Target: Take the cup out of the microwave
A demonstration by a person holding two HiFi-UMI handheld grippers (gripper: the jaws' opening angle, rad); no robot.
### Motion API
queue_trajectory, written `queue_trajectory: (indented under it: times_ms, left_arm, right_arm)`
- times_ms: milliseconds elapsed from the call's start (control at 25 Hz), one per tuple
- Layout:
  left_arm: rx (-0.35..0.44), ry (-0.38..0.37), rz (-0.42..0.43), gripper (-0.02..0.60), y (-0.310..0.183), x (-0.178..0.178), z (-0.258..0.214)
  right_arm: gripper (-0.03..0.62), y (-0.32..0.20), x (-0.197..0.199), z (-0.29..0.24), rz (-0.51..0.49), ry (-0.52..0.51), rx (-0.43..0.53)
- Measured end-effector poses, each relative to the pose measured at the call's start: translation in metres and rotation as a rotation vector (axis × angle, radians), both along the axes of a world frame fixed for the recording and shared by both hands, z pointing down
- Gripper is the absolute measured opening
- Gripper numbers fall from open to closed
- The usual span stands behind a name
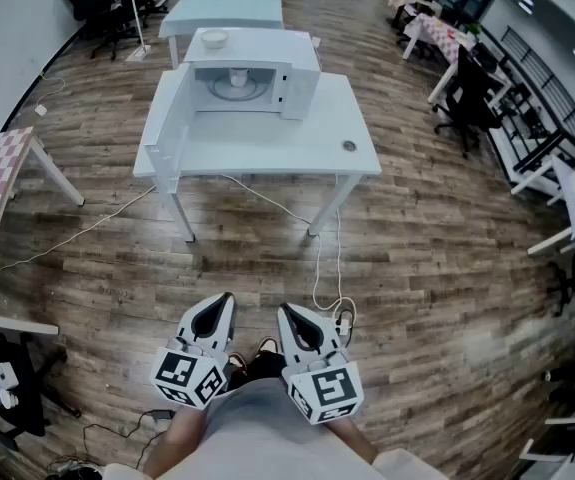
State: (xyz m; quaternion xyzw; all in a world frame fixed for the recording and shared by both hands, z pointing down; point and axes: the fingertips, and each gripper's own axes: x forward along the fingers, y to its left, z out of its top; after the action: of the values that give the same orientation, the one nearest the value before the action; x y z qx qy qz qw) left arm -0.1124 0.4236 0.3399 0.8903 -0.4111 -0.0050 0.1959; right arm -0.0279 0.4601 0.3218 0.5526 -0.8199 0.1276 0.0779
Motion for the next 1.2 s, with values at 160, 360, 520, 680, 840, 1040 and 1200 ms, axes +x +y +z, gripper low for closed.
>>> queue_trajectory:
  times_ms: [160, 360, 520, 680, 840, 1040, 1200]
  left_arm:
    - [0.006, 0.007, -0.013, 0.015, -0.006, 0.015, -0.005]
    - [0.008, -0.001, -0.012, 0.015, -0.012, 0.028, -0.005]
    - [0.019, -0.02, -0.014, 0.015, -0.015, 0.034, -0.006]
    - [0.024, -0.041, -0.02, 0.015, -0.02, 0.042, -0.006]
    - [0.05, -0.05, -0.034, 0.015, -0.028, 0.044, -0.011]
    - [0.034, -0.05, -0.055, 0.015, -0.04, 0.041, -0.005]
    - [0.008, -0.038, -0.038, 0.015, -0.055, 0.043, 0.005]
  right_arm:
    - [0.021, -0.005, 0.011, -0.003, -0.017, -0.003, 0.004]
    - [0.021, -0.012, 0.021, 0.0, -0.039, -0.025, 0.001]
    - [0.021, -0.015, 0.029, 0.001, -0.052, -0.047, 0.005]
    - [0.021, -0.02, 0.038, 0.006, -0.062, -0.056, 0.01]
    - [0.021, -0.027, 0.041, 0.01, -0.068, -0.078, 0.007]
    - [0.021, -0.043, 0.038, 0.011, -0.085, -0.093, 0.006]
    - [0.022, -0.06, 0.037, 0.015, -0.096, -0.079, 0.001]
